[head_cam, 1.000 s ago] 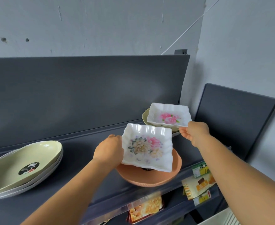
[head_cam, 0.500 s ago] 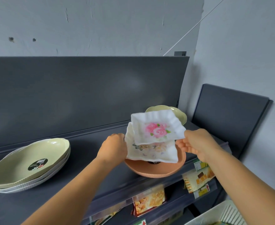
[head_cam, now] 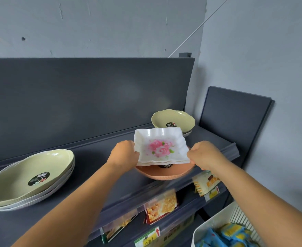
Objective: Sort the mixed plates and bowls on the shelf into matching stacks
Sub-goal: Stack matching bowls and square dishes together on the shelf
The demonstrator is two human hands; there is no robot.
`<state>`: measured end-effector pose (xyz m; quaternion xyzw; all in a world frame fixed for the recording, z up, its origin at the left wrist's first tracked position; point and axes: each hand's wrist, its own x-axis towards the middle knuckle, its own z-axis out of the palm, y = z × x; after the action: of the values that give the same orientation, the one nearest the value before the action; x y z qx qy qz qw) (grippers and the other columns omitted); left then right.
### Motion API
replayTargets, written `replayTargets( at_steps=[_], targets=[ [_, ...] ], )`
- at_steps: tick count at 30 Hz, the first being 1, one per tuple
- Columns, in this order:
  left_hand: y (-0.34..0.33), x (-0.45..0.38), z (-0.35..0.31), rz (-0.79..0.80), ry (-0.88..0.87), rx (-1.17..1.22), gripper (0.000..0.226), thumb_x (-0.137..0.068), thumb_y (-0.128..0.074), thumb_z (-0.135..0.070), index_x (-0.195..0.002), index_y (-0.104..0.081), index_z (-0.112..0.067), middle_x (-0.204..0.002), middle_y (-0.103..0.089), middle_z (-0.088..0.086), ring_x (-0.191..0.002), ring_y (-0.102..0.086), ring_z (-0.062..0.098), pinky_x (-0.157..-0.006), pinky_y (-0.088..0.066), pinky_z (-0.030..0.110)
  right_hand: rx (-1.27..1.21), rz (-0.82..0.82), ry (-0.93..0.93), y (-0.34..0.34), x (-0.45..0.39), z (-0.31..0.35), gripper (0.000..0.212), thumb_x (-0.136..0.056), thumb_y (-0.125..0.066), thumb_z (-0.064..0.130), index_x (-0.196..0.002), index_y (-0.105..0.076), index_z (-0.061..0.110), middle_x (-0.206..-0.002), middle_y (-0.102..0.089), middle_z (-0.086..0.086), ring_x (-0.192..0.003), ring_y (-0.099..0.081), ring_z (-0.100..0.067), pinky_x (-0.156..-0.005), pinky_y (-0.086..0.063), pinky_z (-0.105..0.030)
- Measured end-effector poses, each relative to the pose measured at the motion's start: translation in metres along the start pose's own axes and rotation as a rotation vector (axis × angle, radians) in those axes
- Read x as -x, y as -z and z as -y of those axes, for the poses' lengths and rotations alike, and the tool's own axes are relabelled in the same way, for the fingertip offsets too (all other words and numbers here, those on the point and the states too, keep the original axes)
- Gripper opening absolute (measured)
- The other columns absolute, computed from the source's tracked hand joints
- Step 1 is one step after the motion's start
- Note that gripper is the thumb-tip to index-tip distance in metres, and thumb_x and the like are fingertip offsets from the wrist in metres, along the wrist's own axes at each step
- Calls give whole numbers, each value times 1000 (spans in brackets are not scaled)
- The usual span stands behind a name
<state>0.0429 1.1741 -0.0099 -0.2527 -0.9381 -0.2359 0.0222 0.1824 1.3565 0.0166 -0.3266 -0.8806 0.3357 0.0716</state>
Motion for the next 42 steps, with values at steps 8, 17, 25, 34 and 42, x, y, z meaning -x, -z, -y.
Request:
replayTargets(
  at_steps=[8,17,25,34,42],
  targets=[
    [-3,-5,-2,51,68,-6,34,-85,-48,-9,-58,-29,-12,-57,-35,1,-50,-28,16,-44,-23,24,313,-48,27,-11,-17,3,28,-87,-45,15,-60,-38,13,-60,-40,-1,-51,-36,-17,-44,-25,-26],
    [-8,-8,-3,1,163,111,32,-80,-48,-3,-57,-28,-12,-53,-28,0,-51,-22,18,-46,-20,24,304,-74,14,-13,-26,2,27,-80,-43,1,-59,-34,14,-58,-36,-1,-49,-31,-17,-43,-23,-26],
    [-8,-4,-3,-49,192,226,32,-83,-45,-3,-59,-28,-14,-56,-27,-1,-54,-22,18,-48,-20,25,197,-96,109,-11,-32,-4,28,-82,-42,4,-57,-35,14,-57,-38,0,-49,-33,-18,-44,-23,-26],
    [1,7,-4,-165,220,365,37,-83,-42,-3,-59,-20,-19,-59,-21,0,-57,-16,17,-50,-14,26,183,-108,211,-2,-35,12,31,-81,-42,4,-53,-34,14,-56,-37,-1,-50,-30,-18,-44,-20,-27],
    [41,30,12,-348,206,279,29,-85,-45,-7,-64,-27,-12,-59,-23,2,-59,-19,19,-51,-16,27,133,-139,380,-19,-32,41,30,-85,-41,6,-58,-30,14,-57,-35,-2,-54,-30,-22,-46,-18,-28]
  ],
)
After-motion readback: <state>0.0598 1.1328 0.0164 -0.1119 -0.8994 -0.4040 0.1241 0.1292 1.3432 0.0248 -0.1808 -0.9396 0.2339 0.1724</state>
